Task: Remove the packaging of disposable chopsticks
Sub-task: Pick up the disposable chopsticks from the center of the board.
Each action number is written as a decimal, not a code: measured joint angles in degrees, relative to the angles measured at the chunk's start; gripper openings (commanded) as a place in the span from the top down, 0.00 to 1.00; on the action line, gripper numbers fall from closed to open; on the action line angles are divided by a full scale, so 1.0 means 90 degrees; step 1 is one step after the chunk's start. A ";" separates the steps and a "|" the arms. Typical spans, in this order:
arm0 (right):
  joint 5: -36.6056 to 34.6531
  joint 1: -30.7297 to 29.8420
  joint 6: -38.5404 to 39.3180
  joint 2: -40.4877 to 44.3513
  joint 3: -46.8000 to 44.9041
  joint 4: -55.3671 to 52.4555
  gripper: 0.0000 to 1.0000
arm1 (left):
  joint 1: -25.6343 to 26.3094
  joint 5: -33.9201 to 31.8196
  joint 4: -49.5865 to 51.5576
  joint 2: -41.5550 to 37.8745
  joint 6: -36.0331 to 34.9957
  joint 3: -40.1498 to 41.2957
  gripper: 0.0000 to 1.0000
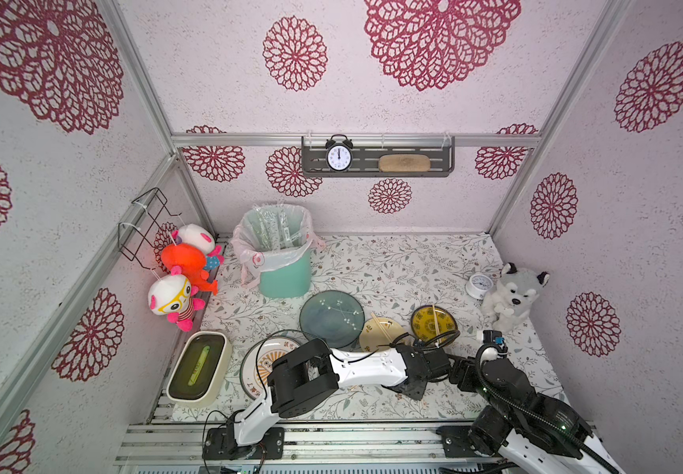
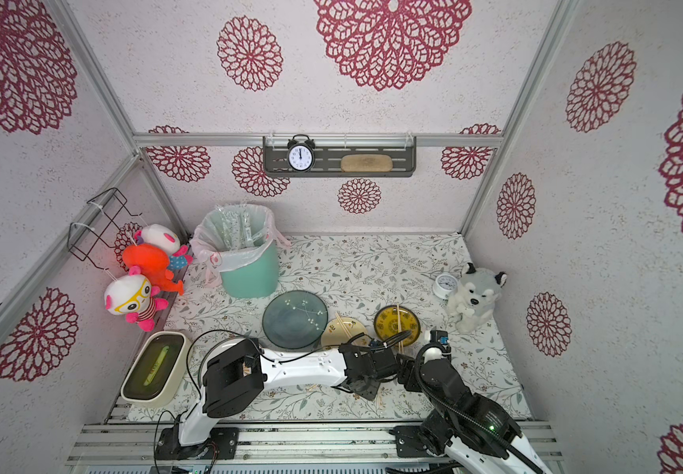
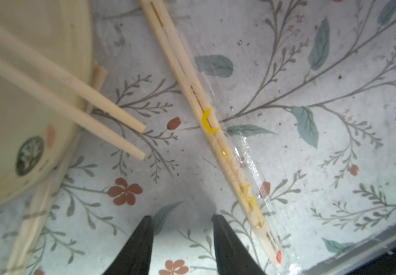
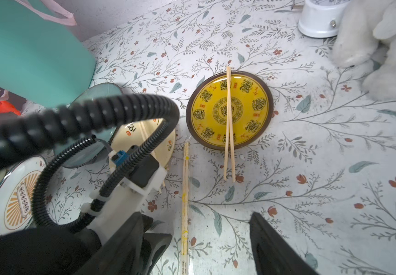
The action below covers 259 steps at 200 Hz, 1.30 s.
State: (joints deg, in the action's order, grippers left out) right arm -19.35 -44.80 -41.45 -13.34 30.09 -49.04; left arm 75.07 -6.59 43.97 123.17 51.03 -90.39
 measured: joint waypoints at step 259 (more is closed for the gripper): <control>-0.1996 -0.0100 0.0780 -0.0641 0.1231 0.1321 0.02 | 0.0413 -0.0610 -0.0233 0.0233 0.0075 -0.0250 0.71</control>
State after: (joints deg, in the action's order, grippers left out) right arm -37.32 -45.69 -34.44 -19.11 41.17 -37.15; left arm 78.78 -12.08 41.87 125.27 51.70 -92.64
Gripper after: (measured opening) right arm 0.983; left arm 0.322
